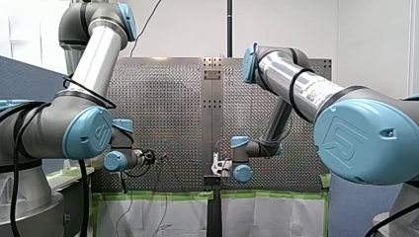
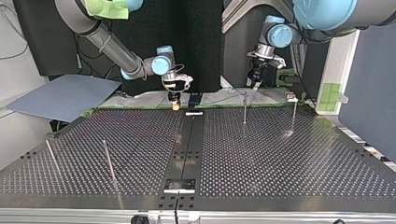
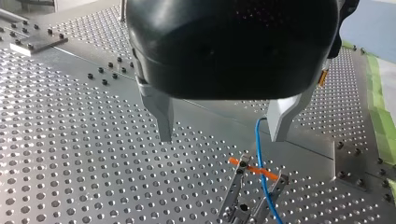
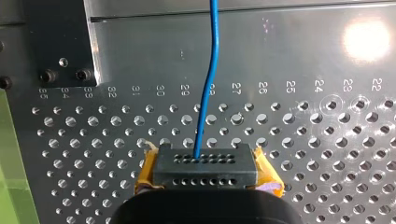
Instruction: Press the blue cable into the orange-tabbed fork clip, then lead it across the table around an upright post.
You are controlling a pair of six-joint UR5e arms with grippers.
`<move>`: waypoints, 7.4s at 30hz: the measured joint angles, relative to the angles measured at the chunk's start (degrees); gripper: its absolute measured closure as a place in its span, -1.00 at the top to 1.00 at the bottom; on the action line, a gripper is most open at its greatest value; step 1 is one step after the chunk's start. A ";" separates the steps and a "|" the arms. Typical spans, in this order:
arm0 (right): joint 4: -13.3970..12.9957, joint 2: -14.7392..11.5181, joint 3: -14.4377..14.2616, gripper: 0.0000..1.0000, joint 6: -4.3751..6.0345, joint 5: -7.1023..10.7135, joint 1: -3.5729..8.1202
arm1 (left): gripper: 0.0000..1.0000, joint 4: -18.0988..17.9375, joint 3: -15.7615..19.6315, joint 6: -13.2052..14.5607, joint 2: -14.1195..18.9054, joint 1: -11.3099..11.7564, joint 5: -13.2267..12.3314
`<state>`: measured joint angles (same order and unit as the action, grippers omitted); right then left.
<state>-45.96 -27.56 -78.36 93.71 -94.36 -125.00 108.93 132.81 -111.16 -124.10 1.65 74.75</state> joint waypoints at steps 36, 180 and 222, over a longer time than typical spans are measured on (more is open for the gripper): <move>0.25 0.00 0.00 -1.00 0.11 0.06 0.15 | 1.00 5.60 -5.11 7.02 -5.27 -3.25 6.21; 0.96 0.98 0.00 -1.00 -0.35 0.28 0.41 | 0.69 28.74 -32.84 17.51 -13.20 -22.52 34.71; 5.30 -3.20 0.00 -1.00 -0.87 -2.12 0.28 | -1.00 33.23 -32.92 19.21 -7.13 -25.53 39.21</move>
<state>-40.66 -30.76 -78.36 92.84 -96.48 -124.72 142.16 99.89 -91.95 -131.23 -23.88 113.97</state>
